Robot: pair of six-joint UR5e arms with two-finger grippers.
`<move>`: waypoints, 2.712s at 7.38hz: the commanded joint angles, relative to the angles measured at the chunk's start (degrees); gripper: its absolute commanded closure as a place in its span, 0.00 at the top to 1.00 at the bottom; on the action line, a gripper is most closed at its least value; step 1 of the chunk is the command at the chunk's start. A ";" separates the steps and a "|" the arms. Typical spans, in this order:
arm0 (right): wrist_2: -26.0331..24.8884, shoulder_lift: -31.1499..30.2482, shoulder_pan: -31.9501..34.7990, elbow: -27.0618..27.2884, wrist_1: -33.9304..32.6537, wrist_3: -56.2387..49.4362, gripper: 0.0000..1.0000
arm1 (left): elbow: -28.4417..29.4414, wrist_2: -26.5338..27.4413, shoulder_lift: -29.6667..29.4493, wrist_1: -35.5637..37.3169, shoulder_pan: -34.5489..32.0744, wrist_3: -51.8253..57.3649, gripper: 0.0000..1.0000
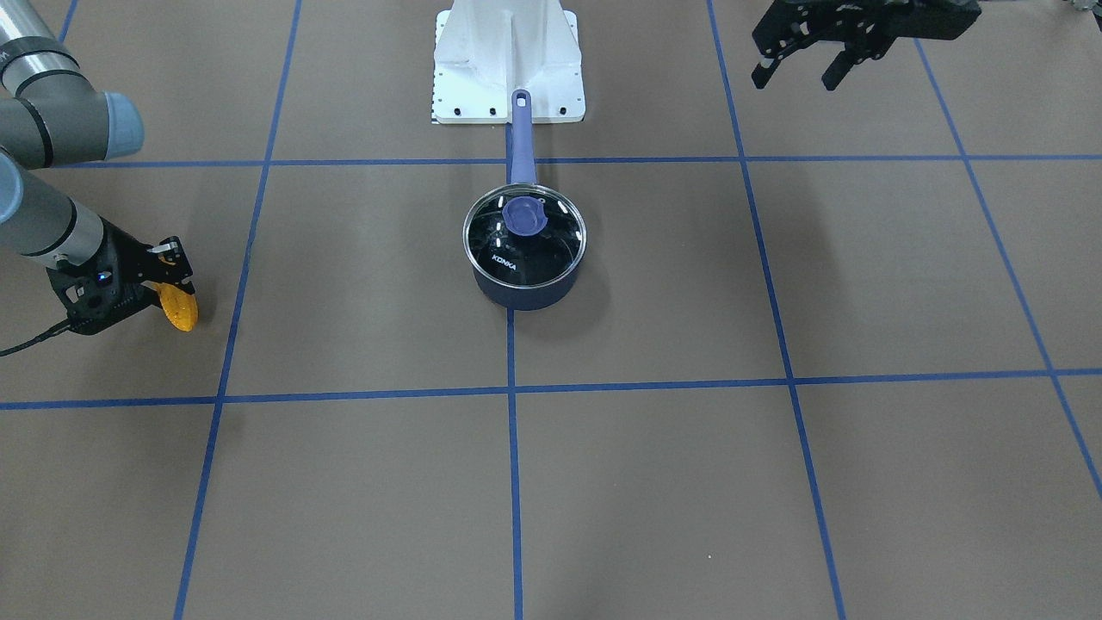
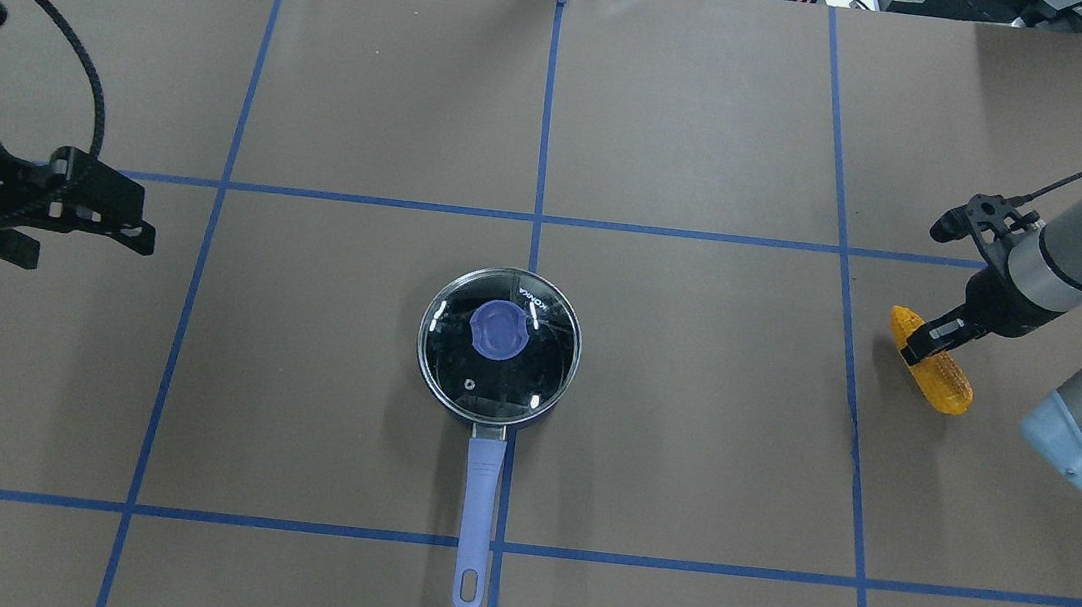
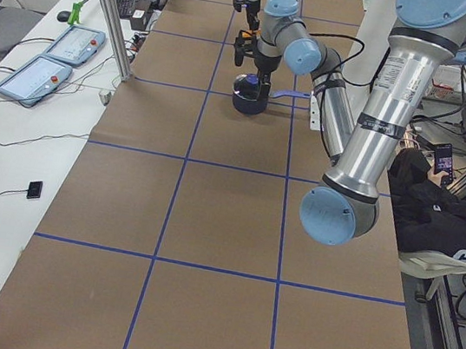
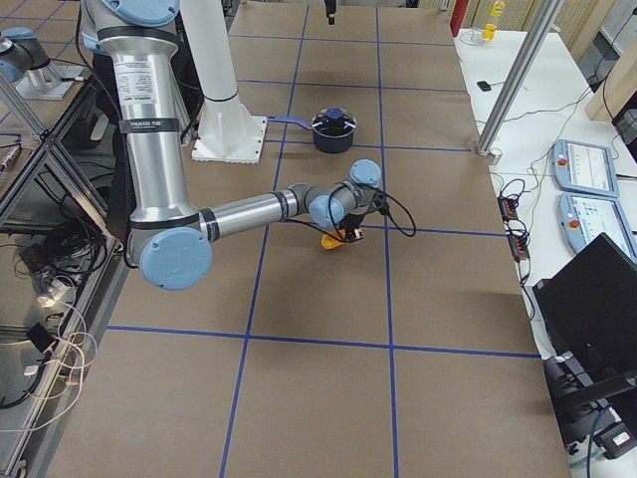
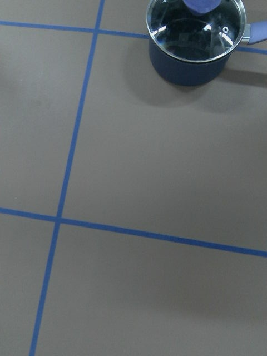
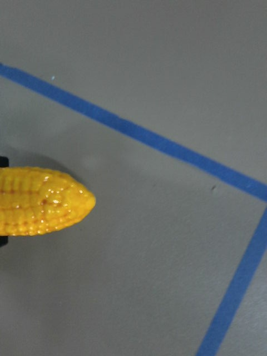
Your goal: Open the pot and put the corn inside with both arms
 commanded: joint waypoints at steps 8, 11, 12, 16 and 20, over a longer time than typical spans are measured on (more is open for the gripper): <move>4.37 13.35 6.35 3.94 -19.69 0.08 0.08 | 28.78 8.23 -25.44 -6.02 12.98 -12.85 0.98; 4.37 13.35 6.52 4.03 -19.69 0.08 0.09 | 35.65 10.33 -29.66 -8.36 15.52 -15.41 0.98; 4.37 13.35 6.52 4.12 -19.69 0.08 0.09 | 38.20 11.12 -30.54 -10.79 16.14 -16.81 0.98; 4.28 13.35 6.43 4.03 -19.69 0.08 0.10 | 41.30 13.24 -30.82 -12.75 17.91 -17.44 0.98; 4.20 13.44 6.43 3.94 -19.69 0.08 0.10 | 41.92 14.56 -30.55 -12.67 19.75 -17.70 0.98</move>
